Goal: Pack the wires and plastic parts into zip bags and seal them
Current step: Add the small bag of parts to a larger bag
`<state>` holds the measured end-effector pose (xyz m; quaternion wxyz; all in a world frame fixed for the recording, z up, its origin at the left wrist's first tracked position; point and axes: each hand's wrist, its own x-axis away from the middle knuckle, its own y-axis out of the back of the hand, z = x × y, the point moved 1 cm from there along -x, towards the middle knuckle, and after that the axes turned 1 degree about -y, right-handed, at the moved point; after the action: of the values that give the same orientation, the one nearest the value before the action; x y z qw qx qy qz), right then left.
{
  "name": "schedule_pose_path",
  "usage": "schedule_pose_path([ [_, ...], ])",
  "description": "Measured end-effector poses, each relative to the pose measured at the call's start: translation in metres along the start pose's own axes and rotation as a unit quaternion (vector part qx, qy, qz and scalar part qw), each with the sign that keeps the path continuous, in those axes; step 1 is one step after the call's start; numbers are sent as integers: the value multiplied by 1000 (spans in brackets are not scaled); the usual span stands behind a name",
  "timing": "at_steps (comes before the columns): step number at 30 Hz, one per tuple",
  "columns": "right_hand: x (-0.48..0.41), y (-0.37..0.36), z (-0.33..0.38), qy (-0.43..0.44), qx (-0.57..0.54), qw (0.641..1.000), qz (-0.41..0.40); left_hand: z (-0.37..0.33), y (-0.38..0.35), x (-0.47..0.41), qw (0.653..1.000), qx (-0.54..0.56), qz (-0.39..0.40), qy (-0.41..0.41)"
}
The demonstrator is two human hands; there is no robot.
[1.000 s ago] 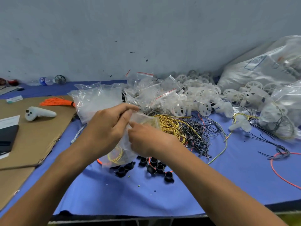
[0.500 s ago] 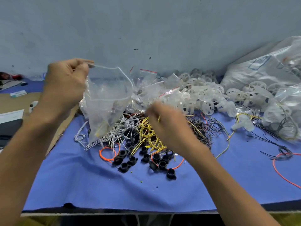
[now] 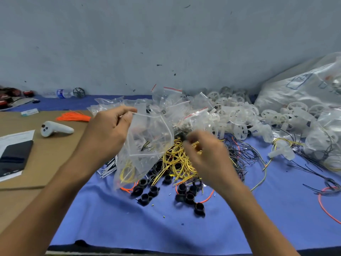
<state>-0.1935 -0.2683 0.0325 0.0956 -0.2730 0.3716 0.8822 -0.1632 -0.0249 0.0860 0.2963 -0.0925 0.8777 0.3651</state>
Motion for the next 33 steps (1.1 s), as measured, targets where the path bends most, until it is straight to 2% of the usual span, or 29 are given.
schedule_pose_path([
  [2, -3, 22, 24, 37, -90, 984, -146, -3, -1, 0, 1000, 2, 5, 5],
  [3, -4, 26, 38, 69, -100, 978, -168, -5, -2, 0, 1000, 4, 9, 6],
  [4, -5, 28, 52, 96, -86, 979, -155, -7, -3, 0, 1000, 5, 13, 7],
  [5, -7, 26, 62, 114, -49, 987, -106, -8, -4, 0, 1000, 7, 15, 7],
  [7, -13, 18, 72, 109, 61, 991, 46, -9, -5, 2, 1000, 21, 13, 10],
  [9, -18, 16, 67, 93, 77, 986, 119, -7, -3, 2, 999, 45, 2, 15],
  [12, -22, 21, 44, 53, -36, 996, 57, -1, -2, -2, 997, 70, -9, 18],
  [14, -29, 24, 12, 11, -46, 999, 17, 4, -1, -4, 996, 84, -14, 17],
  [18, -63, 29, -89, -100, 76, 991, 38, 9, 0, -8, 993, 112, -16, 17],
  [21, -92, 35, -166, -200, 177, 962, 52, 9, -1, -9, 993, 116, -9, 23],
  [24, -114, 34, -219, -285, 217, 933, 43, 8, -1, -9, 995, 101, -11, 20],
  [28, -125, 17, -257, -304, 222, 923, 81, 6, 3, -11, 995, 91, 12, 41],
  [33, -124, 6, -272, -304, 230, 924, -2, 5, 4, -11, 993, 98, 19, 56],
])
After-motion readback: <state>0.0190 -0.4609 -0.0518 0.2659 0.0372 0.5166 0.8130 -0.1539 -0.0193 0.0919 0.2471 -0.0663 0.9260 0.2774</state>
